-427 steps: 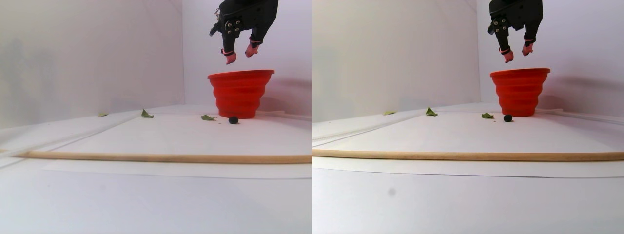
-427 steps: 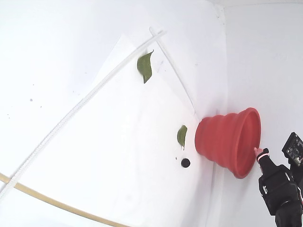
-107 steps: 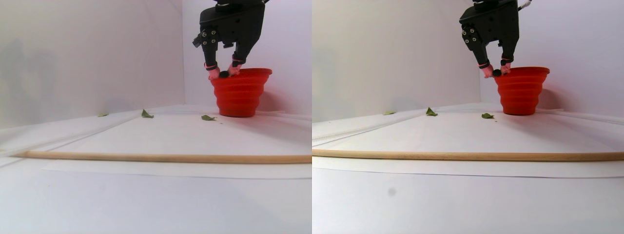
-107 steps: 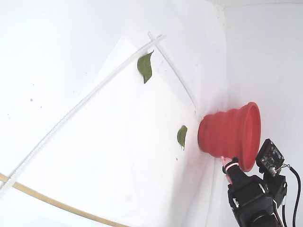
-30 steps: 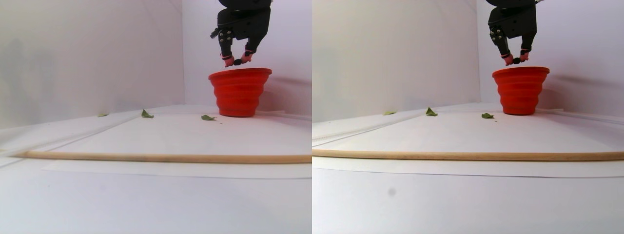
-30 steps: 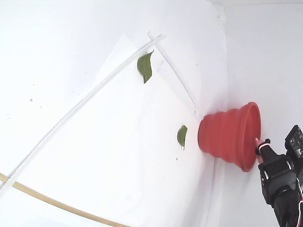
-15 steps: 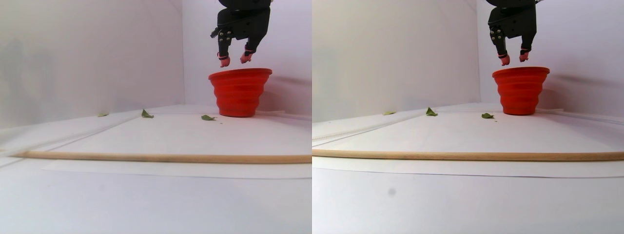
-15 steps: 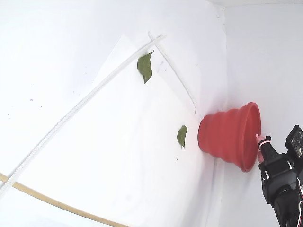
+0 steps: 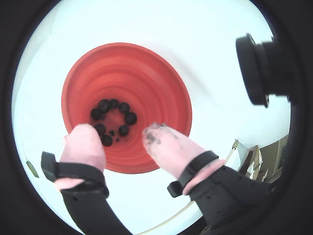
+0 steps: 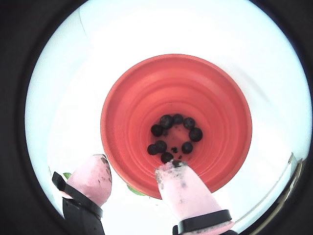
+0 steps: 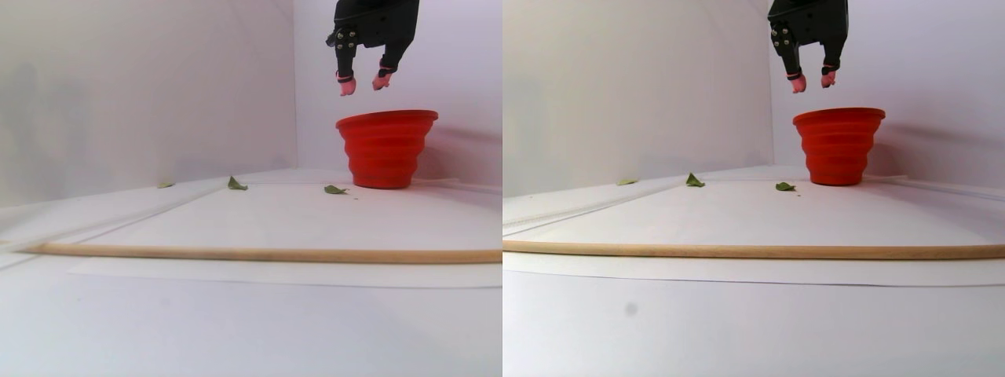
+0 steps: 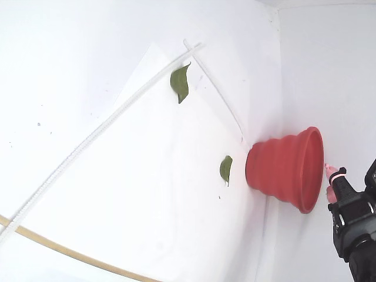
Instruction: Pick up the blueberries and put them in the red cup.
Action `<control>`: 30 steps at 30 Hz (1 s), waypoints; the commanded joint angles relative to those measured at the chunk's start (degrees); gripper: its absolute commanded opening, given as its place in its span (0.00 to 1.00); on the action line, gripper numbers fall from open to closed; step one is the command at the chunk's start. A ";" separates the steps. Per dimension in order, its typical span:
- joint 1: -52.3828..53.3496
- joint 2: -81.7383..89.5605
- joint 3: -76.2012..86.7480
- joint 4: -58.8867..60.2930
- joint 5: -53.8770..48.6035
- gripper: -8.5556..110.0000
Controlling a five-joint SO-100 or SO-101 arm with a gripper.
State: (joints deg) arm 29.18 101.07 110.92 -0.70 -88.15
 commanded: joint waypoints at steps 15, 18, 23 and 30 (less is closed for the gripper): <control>-2.90 16.44 3.78 4.66 6.59 0.22; -3.34 17.75 4.39 6.06 7.91 0.22; -4.04 20.48 4.92 9.40 10.72 0.22; -5.10 24.96 6.94 14.59 15.03 0.22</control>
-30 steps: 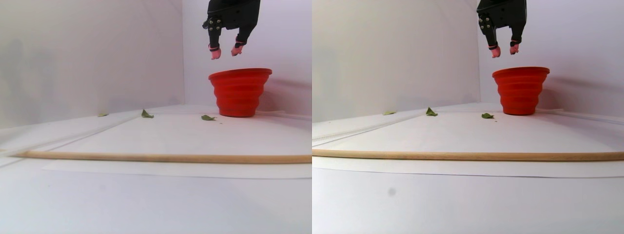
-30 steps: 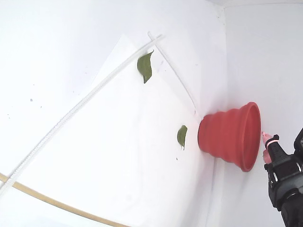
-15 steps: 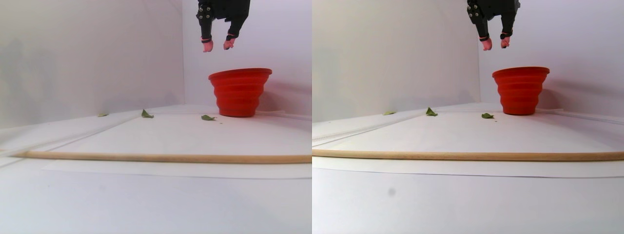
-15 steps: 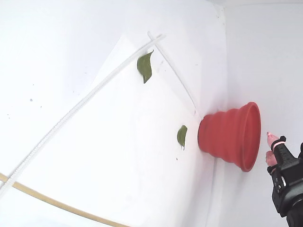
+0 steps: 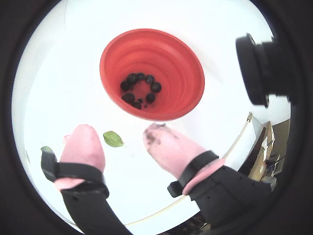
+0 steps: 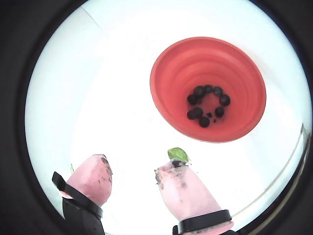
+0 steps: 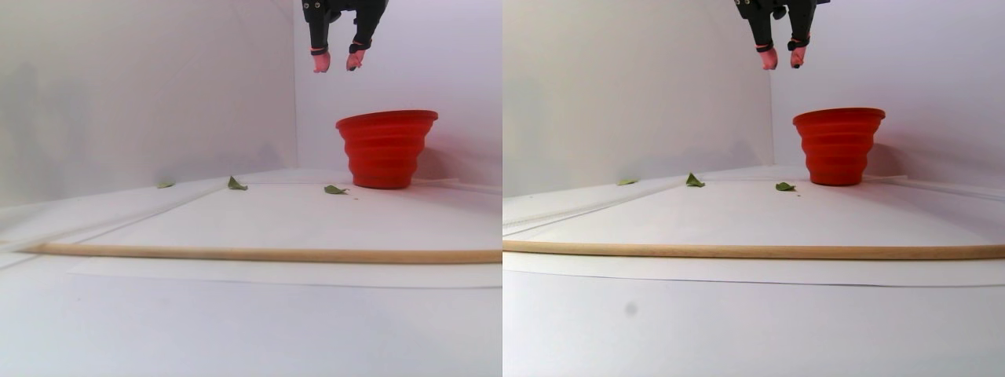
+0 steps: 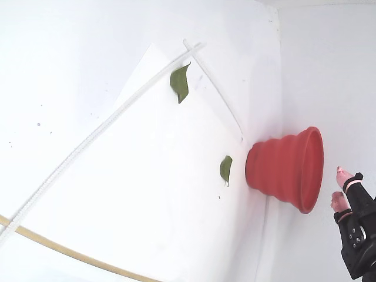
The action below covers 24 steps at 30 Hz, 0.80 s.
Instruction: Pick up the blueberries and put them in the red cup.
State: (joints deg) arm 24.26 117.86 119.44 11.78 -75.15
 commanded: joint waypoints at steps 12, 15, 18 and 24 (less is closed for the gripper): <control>-2.02 13.97 0.26 8.79 9.23 0.22; -2.37 15.64 0.79 10.20 10.63 0.22; -2.81 16.88 0.79 12.04 12.30 0.22; -3.78 19.25 1.49 14.94 14.85 0.22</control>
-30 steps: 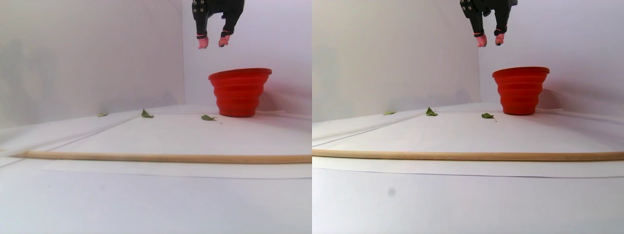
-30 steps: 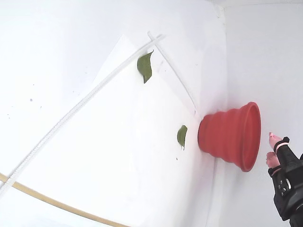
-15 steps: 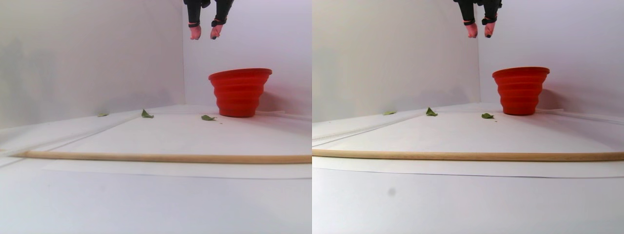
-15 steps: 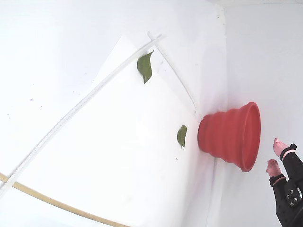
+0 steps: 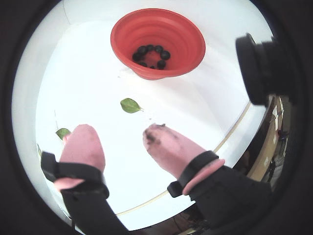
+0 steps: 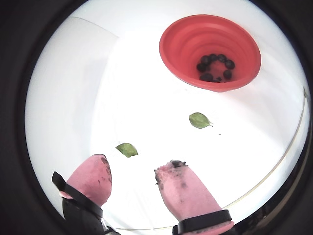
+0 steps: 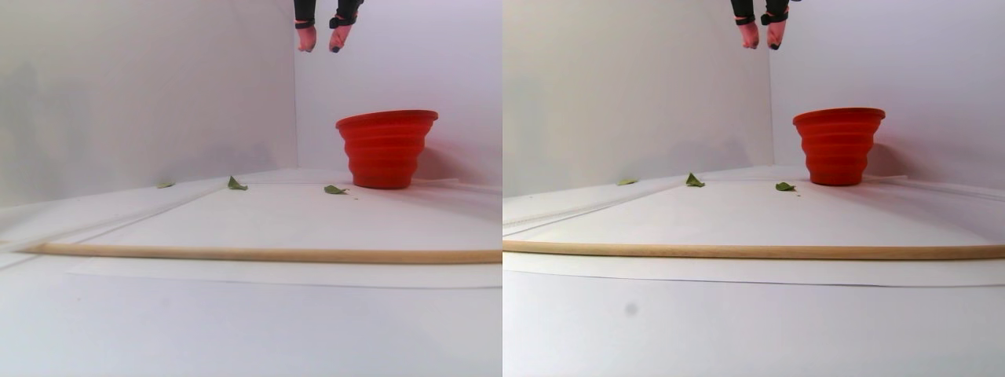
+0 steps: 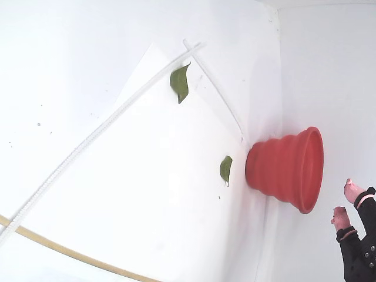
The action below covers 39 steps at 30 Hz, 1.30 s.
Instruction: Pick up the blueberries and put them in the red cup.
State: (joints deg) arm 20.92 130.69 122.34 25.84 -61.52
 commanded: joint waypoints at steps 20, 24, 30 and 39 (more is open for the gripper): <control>-3.60 15.21 -1.58 13.27 12.39 0.23; -4.39 16.79 -1.76 16.52 14.68 0.23; -5.54 21.18 -1.14 20.21 17.93 0.23; -6.94 26.98 -0.26 25.49 22.68 0.22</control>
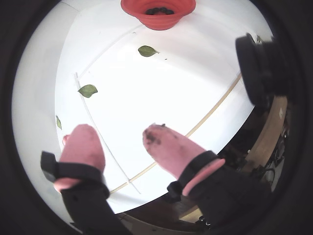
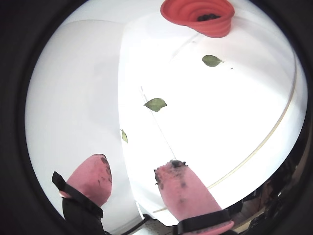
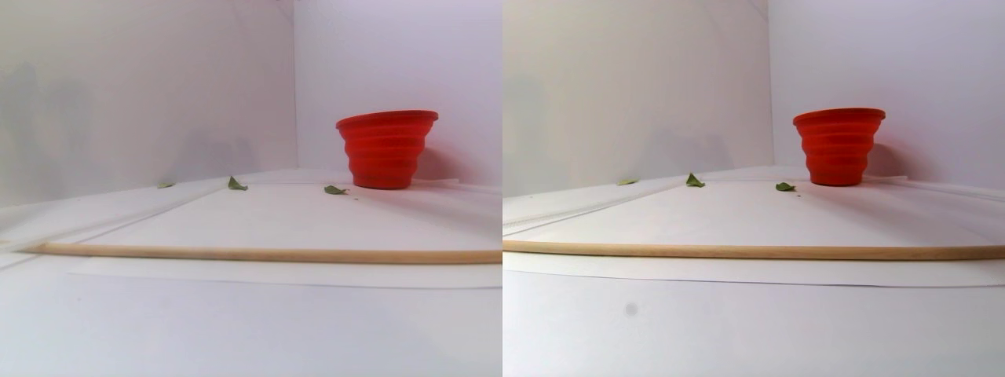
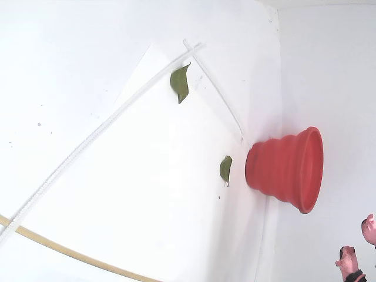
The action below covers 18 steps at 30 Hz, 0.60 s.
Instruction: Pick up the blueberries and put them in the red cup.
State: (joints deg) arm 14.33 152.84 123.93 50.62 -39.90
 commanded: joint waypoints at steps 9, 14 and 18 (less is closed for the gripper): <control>-1.32 10.20 -2.99 6.68 5.27 0.22; -1.23 14.15 -3.96 11.60 8.09 0.22; -1.23 17.40 -5.36 15.64 11.51 0.22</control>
State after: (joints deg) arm 12.66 165.41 123.84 63.72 -30.94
